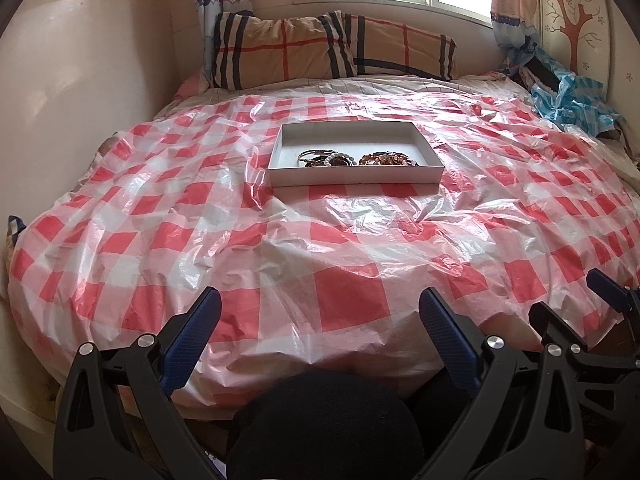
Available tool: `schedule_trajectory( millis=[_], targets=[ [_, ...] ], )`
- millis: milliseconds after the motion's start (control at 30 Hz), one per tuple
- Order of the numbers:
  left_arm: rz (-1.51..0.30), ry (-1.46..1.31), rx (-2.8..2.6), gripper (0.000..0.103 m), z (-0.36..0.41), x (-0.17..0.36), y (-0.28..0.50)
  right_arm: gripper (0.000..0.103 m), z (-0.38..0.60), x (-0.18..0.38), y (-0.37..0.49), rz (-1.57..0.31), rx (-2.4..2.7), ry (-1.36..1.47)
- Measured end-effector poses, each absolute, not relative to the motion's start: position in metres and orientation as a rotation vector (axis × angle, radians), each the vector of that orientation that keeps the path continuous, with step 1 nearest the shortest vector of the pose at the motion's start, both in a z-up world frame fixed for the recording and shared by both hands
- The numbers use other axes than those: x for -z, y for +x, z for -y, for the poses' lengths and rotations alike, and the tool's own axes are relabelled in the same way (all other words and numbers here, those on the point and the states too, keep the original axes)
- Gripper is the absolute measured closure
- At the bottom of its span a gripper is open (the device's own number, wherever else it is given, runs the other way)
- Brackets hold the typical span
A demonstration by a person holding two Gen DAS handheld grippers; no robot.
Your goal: Organize jewelry
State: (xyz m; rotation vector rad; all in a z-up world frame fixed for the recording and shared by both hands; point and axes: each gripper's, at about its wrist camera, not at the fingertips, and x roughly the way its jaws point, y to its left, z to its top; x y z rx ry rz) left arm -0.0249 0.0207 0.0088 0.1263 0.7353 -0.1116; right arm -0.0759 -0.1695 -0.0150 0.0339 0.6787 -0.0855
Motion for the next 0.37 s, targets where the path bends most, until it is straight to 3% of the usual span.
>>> schedule_trajectory(
  millis=[367],
  targets=[
    [-0.756,0.148,0.087,0.008,-0.0200,-0.0065,-0.0205,0.014,0.1702,0.0141,-0.0759,-0.678,0.086,0.032]
  ],
)
